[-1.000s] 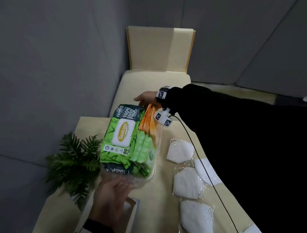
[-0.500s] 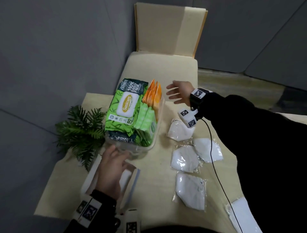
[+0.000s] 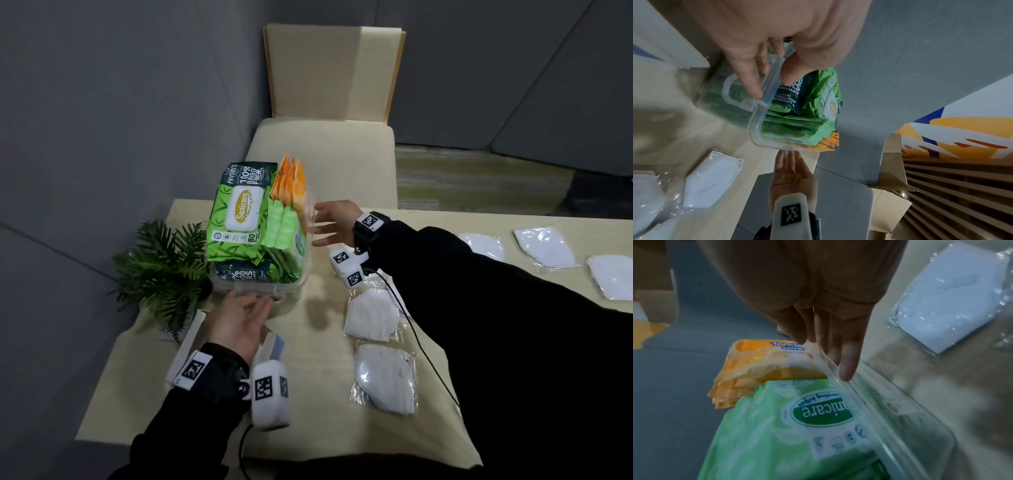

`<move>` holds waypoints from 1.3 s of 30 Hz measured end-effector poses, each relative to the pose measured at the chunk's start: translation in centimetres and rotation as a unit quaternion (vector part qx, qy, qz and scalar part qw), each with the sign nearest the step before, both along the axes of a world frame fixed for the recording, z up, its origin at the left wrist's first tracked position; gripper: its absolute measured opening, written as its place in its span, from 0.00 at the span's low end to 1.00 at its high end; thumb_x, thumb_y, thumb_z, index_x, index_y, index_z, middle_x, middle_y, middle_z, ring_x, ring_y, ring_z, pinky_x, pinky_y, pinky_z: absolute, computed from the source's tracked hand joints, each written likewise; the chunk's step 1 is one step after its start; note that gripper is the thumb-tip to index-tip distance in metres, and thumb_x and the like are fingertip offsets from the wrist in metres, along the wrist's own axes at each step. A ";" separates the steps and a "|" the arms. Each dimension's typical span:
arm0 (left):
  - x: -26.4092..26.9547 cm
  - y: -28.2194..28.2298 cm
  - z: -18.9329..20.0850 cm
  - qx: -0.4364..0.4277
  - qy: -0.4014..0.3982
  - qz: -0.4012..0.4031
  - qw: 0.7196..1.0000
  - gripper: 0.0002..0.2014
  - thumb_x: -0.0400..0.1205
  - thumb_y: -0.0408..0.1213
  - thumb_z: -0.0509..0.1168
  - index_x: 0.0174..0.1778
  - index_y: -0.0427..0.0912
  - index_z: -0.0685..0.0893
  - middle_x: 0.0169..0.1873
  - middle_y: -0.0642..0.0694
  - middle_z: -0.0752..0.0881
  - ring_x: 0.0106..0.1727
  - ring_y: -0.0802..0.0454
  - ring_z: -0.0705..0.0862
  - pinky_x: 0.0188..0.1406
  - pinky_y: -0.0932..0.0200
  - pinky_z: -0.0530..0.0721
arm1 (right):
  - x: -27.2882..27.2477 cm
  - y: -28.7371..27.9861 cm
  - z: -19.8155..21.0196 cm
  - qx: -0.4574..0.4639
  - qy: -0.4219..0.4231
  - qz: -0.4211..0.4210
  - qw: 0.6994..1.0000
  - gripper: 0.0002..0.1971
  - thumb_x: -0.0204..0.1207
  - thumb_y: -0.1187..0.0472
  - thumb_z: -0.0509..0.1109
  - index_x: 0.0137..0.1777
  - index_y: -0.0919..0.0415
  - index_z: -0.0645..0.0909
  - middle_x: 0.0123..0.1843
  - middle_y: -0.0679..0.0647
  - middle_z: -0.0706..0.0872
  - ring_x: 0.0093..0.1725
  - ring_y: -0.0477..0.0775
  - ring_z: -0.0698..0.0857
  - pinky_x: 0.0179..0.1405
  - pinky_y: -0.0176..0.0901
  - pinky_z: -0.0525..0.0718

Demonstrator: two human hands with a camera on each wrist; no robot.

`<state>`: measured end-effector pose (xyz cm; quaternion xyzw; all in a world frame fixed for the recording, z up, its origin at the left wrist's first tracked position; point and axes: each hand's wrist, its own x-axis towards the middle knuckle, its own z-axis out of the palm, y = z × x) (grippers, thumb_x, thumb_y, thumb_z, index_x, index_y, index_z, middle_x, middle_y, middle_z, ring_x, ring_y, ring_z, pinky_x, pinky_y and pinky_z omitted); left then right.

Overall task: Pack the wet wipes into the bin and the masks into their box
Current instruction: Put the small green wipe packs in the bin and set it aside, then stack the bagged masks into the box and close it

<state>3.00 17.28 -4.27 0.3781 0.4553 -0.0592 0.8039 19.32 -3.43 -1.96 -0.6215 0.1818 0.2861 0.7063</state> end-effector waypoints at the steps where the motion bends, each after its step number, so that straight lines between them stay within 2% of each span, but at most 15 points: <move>1: 0.0 0.2 -0.2 0.008 0.001 0.007 1.000 0.27 0.87 0.20 0.60 0.83 0.39 0.73 0.69 0.30 0.82 0.59 0.38 0.88 0.47 0.51 0.89 | 0.1 0.2 0.2 -0.009 -0.003 0.006 1.000 0.10 0.85 0.70 0.61 0.48 0.64 0.83 0.43 0.60 0.85 0.51 0.67 0.87 0.60 0.71 0.89; 4: -0.5 0.6 0.5 0.084 -0.010 -0.053 0.995 0.17 0.86 0.29 0.67 0.71 0.39 0.80 0.62 0.34 0.87 0.62 0.37 0.89 0.52 0.46 0.88 | 0.1 -0.2 -0.1 -0.007 0.001 0.032 0.999 0.08 0.86 0.68 0.61 0.52 0.64 0.82 0.48 0.62 0.86 0.51 0.69 0.88 0.62 0.71 0.87; 6: -1.2 1.1 0.8 0.216 -0.009 -0.179 0.960 0.27 0.73 0.50 0.80 0.66 0.47 0.82 0.58 0.39 0.90 0.58 0.39 0.92 0.52 0.42 0.88 | -0.3 -1.0 -1.4 -0.028 0.008 0.054 0.998 0.09 0.87 0.65 0.64 0.61 0.68 0.81 0.54 0.64 0.87 0.50 0.69 0.88 0.57 0.68 0.87; 7: -1.6 1.3 0.8 0.317 0.005 -0.260 0.912 0.33 0.66 0.57 0.83 0.64 0.52 0.82 0.58 0.43 0.90 0.57 0.42 0.91 0.54 0.40 0.88 | -0.6 -1.7 -2.4 -0.059 0.009 0.067 0.996 0.11 0.86 0.64 0.66 0.64 0.69 0.81 0.55 0.64 0.88 0.49 0.68 0.89 0.53 0.65 0.88; 10: -2.9 0.7 1.5 0.549 0.057 -0.491 0.674 0.28 0.67 0.61 0.76 0.60 0.58 0.76 0.56 0.52 0.84 0.57 0.47 0.85 0.59 0.47 0.85 | -2.6 -3.9 -5.1 -0.227 -0.033 0.165 0.959 0.12 0.83 0.62 0.72 0.63 0.65 0.86 0.45 0.56 0.89 0.39 0.59 0.88 0.36 0.45 0.87; 12: -3.4 -0.5 1.6 0.543 0.091 -0.596 0.584 0.24 0.72 0.56 0.72 0.61 0.56 0.74 0.58 0.51 0.86 0.59 0.44 0.85 0.59 0.50 0.84 | -4.5 -5.8 -7.1 -0.345 -0.074 0.255 0.900 0.12 0.79 0.62 0.76 0.62 0.60 0.90 0.39 0.48 0.86 0.40 0.54 0.85 0.24 0.31 0.81; 14: -3.5 -1.8 1.2 0.556 0.091 -0.632 0.532 0.17 0.80 0.43 0.67 0.65 0.52 0.75 0.64 0.47 0.86 0.64 0.42 0.84 0.59 0.50 0.84 | -6.6 -7.5 -9.2 -0.411 -0.073 0.322 0.850 0.16 0.76 0.60 0.80 0.64 0.53 0.90 0.49 0.48 0.89 0.50 0.51 0.85 0.35 0.29 0.82; 17: -3.6 -4.2 1.0 0.569 0.047 -0.623 0.534 0.13 0.83 0.33 0.61 0.62 0.50 0.79 0.63 0.46 0.84 0.64 0.44 0.83 0.60 0.52 0.84 | -9.6 -10.2 -11.5 -0.418 -0.072 0.349 0.836 0.25 0.72 0.63 0.83 0.69 0.47 0.88 0.68 0.50 0.88 0.65 0.53 0.86 0.63 0.37 0.80; 21: -2.9 -7.7 0.7 0.569 -0.030 -0.602 0.559 0.14 0.81 0.29 0.60 0.54 0.52 0.82 0.54 0.47 0.85 0.55 0.45 0.85 0.55 0.51 0.86 | -12.3 -14.2 -12.3 -0.429 -0.100 0.354 0.825 0.28 0.73 0.67 0.81 0.73 0.47 0.86 0.79 0.50 0.79 0.77 0.55 0.78 0.75 0.40 0.71; 25: -1.5 -12.1 -0.1 0.566 -0.084 -0.624 0.532 0.17 0.79 0.28 0.60 0.57 0.52 0.82 0.49 0.44 0.85 0.48 0.43 0.85 0.45 0.53 0.85 | -14.4 -19.0 -12.3 -0.460 -0.086 0.343 0.815 0.28 0.74 0.64 0.81 0.74 0.47 0.85 0.85 0.52 0.71 0.81 0.54 0.72 0.76 0.39 0.67; 28: -0.7 -15.6 -0.7 0.584 -0.127 -0.643 0.479 0.18 0.80 0.26 0.60 0.60 0.50 0.82 0.48 0.45 0.83 0.50 0.43 0.86 0.45 0.53 0.85 | -16.0 -22.5 -12.3 -0.461 -0.075 0.308 0.829 0.28 0.73 0.63 0.82 0.73 0.48 0.86 0.82 0.50 0.75 0.78 0.54 0.76 0.76 0.42 0.71; 32: 0.5 -19.7 -1.2 0.612 -0.176 -0.660 0.398 0.16 0.80 0.28 0.63 0.60 0.52 0.82 0.46 0.45 0.87 0.45 0.43 0.86 0.38 0.53 0.82 | -17.4 -26.7 -12.1 -0.465 -0.093 0.177 0.863 0.22 0.73 0.64 0.81 0.65 0.44 0.88 0.60 0.49 0.88 0.53 0.50 0.86 0.56 0.40 0.81; 34: 0.9 -21.4 -1.1 0.637 -0.193 -0.665 0.339 0.16 0.79 0.31 0.66 0.59 0.54 0.82 0.44 0.46 0.87 0.42 0.43 0.85 0.35 0.53 0.80 | -17.4 -28.3 -12.0 -0.502 -0.111 0.147 0.845 0.26 0.73 0.61 0.81 0.71 0.46 0.85 0.63 0.52 0.87 0.61 0.56 0.84 0.65 0.47 0.82; 36: 1.1 -22.9 -0.7 0.648 -0.212 -0.675 0.280 0.15 0.79 0.32 0.66 0.58 0.54 0.80 0.43 0.48 0.85 0.40 0.43 0.84 0.34 0.53 0.79 | -17.4 -29.4 -12.0 -0.534 -0.103 0.198 0.815 0.35 0.73 0.55 0.82 0.80 0.43 0.76 0.75 0.53 0.80 0.73 0.61 0.78 0.73 0.54 0.78; 39: 1.2 -24.1 -0.1 0.651 -0.216 -0.688 0.239 0.10 0.81 0.35 0.65 0.55 0.53 0.78 0.42 0.48 0.83 0.40 0.43 0.81 0.36 0.53 0.77 | -17.4 -30.4 -12.5 -0.544 -0.073 0.274 0.790 0.40 0.73 0.48 0.81 0.84 0.40 0.68 0.80 0.53 0.73 0.75 0.62 0.76 0.72 0.59 0.80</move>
